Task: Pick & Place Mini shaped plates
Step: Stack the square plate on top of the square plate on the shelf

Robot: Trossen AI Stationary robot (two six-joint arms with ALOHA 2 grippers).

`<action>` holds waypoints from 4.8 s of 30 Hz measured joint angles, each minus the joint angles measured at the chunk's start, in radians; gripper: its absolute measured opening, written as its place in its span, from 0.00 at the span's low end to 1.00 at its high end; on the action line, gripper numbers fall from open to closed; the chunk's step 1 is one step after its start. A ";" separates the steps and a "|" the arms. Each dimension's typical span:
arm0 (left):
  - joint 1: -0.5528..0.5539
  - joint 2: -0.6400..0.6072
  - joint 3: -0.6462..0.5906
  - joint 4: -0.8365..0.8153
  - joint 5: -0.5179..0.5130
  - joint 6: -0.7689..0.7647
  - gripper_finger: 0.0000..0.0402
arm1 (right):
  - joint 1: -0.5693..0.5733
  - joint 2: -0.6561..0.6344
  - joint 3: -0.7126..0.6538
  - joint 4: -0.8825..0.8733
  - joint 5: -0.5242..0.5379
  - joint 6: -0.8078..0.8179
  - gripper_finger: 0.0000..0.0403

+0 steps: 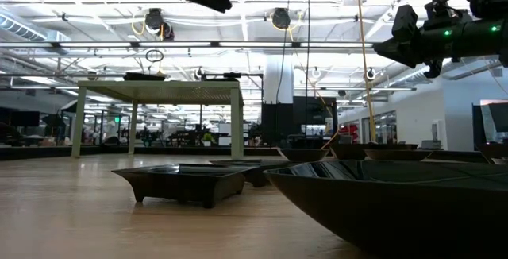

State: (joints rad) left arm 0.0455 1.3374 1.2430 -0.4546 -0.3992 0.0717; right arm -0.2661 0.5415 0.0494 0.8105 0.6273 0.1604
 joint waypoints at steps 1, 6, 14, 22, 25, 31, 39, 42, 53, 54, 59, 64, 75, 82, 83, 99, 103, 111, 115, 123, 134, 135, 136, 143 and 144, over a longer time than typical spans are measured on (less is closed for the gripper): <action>-0.019 0.013 0.000 0.009 0.004 -0.022 0.42 | 0.000 0.000 0.000 0.000 0.000 0.000 0.13; -0.114 0.094 0.000 0.011 0.062 -0.184 0.43 | 0.000 0.000 0.000 0.000 0.000 0.000 0.13; -0.286 0.276 0.000 0.087 0.122 -0.485 0.43 | 0.000 0.000 0.000 0.000 0.000 0.000 0.13; -0.365 0.439 0.000 0.097 0.110 -0.703 0.43 | 0.000 0.000 0.000 0.000 0.000 0.000 0.13; -0.369 0.491 0.000 0.089 0.110 -0.722 0.43 | 0.000 0.000 0.000 0.000 0.000 0.000 0.13; -0.375 0.579 0.000 0.086 0.110 -0.760 0.43 | 0.000 0.000 0.000 0.000 0.000 0.000 0.13; -0.385 0.641 0.000 0.106 0.110 -0.757 0.43 | 0.000 0.000 0.000 0.000 0.000 0.000 0.13; -0.393 0.655 0.000 0.116 0.110 -0.759 0.43 | 0.000 0.000 0.000 0.000 0.000 0.000 0.13; -0.406 0.655 0.000 0.109 0.111 -0.748 0.33 | 0.000 0.000 0.000 0.000 0.000 0.000 0.13; -0.406 0.655 0.000 0.108 0.111 -0.748 0.30 | 0.000 0.000 0.000 0.000 0.000 0.000 0.13; -0.404 0.655 0.000 0.110 0.118 -0.749 0.06 | 0.000 0.000 0.000 0.000 0.000 0.000 0.13; -0.399 0.641 0.001 0.124 0.167 -0.761 0.04 | 0.000 0.000 0.000 0.000 0.000 0.000 0.13; -0.370 0.402 0.000 0.168 0.021 -0.573 0.01 | 0.000 0.000 0.000 0.001 0.000 0.000 0.13; -0.302 0.209 0.000 0.167 -0.130 -0.374 0.02 | 0.000 0.000 0.000 0.000 0.000 0.000 0.13; -0.285 0.184 0.000 0.167 -0.140 -0.334 0.02 | 0.000 0.000 0.000 0.000 0.000 0.000 0.13; 0.253 -0.020 0.000 -0.038 0.043 -0.013 0.03 | 0.000 0.000 0.000 0.000 0.000 0.000 0.13; 0.428 -0.029 -0.001 -0.117 0.216 0.043 0.01 | 0.000 0.000 0.000 0.000 0.000 0.000 0.13; 0.682 -0.042 0.000 -0.189 0.488 0.165 0.01 | 0.000 0.000 0.000 0.000 0.000 0.000 0.13; 0.753 -0.041 0.000 -0.203 0.536 0.205 0.02 | 0.000 0.000 0.000 0.000 0.000 0.000 0.13; 0.812 -0.036 0.000 -0.276 0.621 0.241 0.02 | 0.000 0.000 0.000 0.000 0.000 0.000 0.13; 0.819 -0.035 0.000 -0.306 0.635 0.234 0.03 | 0.000 0.000 0.000 0.000 0.000 0.000 0.13; 0.819 -0.033 0.000 -0.308 0.634 0.234 0.03 | 0.000 0.000 0.000 0.000 0.000 0.000 0.13; 0.819 -0.030 0.000 -0.308 0.633 0.234 0.02 | 0.000 0.000 0.000 0.000 0.000 0.000 0.13; 0.819 0.005 0.000 -0.307 0.617 0.234 0.03 | 0.000 0.000 0.000 0.000 0.000 0.000 0.13; 0.819 0.010 0.000 -0.308 0.616 0.234 0.03 | 0.000 0.000 0.000 0.000 0.000 0.000 0.13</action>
State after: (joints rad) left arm 0.8646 1.3477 1.2430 -0.7621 0.2171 0.3061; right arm -0.2664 0.5419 0.0490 0.8105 0.6273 0.1600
